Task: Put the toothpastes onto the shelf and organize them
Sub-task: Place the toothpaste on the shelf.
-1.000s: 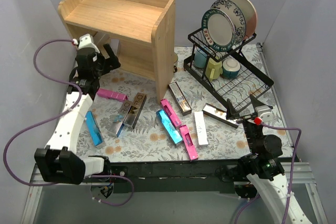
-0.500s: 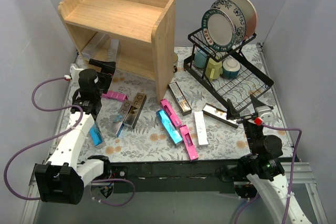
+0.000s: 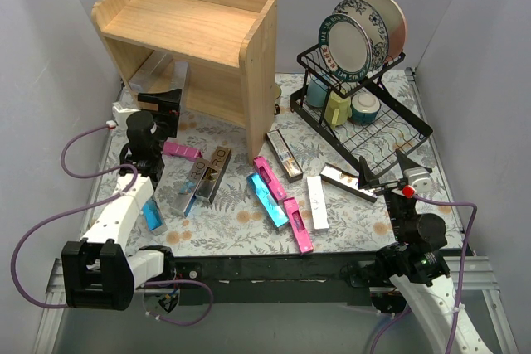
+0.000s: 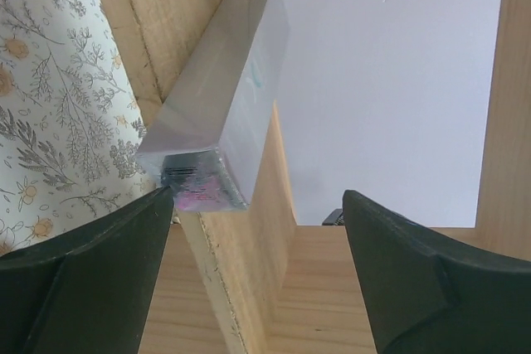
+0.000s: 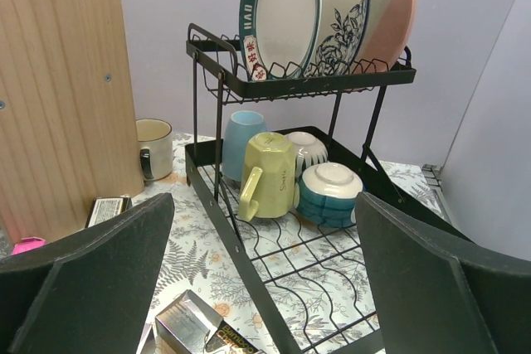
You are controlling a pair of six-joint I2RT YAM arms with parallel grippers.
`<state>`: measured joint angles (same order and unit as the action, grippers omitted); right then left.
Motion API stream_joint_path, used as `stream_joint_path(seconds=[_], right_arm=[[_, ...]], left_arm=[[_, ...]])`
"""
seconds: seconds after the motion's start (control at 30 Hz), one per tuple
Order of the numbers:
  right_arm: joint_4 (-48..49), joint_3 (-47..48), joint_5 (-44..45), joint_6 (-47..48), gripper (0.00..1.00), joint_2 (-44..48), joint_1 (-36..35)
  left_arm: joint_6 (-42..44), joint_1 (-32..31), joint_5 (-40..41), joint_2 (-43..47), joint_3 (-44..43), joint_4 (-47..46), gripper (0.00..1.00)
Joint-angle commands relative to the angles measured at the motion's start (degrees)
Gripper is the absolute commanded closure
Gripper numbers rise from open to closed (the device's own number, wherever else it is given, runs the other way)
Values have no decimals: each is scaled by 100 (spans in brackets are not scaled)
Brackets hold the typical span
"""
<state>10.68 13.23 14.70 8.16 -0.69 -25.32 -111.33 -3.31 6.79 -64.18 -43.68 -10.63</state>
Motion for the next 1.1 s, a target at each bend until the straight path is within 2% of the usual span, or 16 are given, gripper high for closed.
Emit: stream_joint_path(seconds=[0.0, 0.53, 0.67, 0.73, 0.8, 0.93, 1.07], right_arm=[[251, 74, 86, 36, 2, 359, -43], [251, 65, 77, 36, 1, 350, -43], [251, 65, 86, 36, 1, 350, -34], [251, 65, 86, 36, 2, 350, -43], [251, 65, 77, 36, 1, 350, -43], [251, 65, 95, 27, 1, 368, -52], [251, 65, 112, 36, 1, 385, -52]], left_arm=[[-143, 59, -107, -77, -44, -123, 18], [-205, 296, -344, -455, 70, -404, 26], [-205, 322, -441, -516, 53, -501, 32], [-196, 322, -468, -499, 44, -527, 40], [-196, 524, -511, -481, 26, -528, 49], [-117, 866, -670, -525, -96, -510, 57], [-3, 1236, -1117, -665, -333, -413, 60]])
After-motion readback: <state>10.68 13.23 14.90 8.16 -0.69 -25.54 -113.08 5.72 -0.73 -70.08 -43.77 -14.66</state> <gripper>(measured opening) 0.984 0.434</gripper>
